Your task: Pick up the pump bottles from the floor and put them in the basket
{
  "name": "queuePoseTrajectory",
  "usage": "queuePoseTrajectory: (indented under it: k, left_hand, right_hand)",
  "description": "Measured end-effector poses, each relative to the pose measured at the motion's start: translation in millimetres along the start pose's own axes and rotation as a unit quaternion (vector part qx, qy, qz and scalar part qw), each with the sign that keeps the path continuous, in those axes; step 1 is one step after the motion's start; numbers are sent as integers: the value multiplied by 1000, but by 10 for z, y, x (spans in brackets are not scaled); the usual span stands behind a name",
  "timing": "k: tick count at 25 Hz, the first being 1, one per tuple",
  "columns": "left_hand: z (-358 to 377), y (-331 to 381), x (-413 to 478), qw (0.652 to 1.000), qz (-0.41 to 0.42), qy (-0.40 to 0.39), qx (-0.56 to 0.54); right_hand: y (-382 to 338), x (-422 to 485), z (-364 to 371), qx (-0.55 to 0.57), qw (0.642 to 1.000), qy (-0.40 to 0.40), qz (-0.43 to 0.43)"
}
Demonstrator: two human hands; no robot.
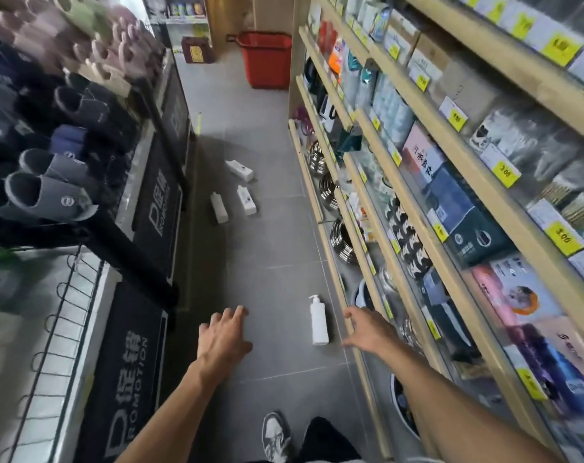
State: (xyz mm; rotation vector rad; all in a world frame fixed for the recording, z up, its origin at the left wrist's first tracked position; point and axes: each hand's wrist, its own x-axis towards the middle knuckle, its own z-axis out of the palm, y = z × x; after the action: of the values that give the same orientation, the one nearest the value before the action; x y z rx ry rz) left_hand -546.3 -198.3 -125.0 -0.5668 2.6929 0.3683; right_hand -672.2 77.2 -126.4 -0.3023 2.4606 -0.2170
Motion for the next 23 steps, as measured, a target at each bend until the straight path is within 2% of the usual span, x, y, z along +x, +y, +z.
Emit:
queuePoseTrajectory:
  k: [6, 11, 15, 19, 23]
  left_hand:
    - [-176, -74, 802, 1000, -1, -9, 8]
    - [-129, -86, 1482, 998, -15, -57, 15]
    - [75, -152, 2083, 996, -22, -87, 28]
    - [356, -354, 2856, 996, -15, -77, 52]
    - [981, -577, 3716, 992, 8, -83, 95]
  right_hand:
    - [15, 787, -182, 1, 999, -25, 25]
    - [88, 1562, -259, -37, 998, -36, 29]
    - [198, 2182, -113, -60, 994, -86, 42]
    - [332, 2856, 187, -96, 987, -123, 34]
    - [471, 3665, 677, -158, 977, -144, 6]
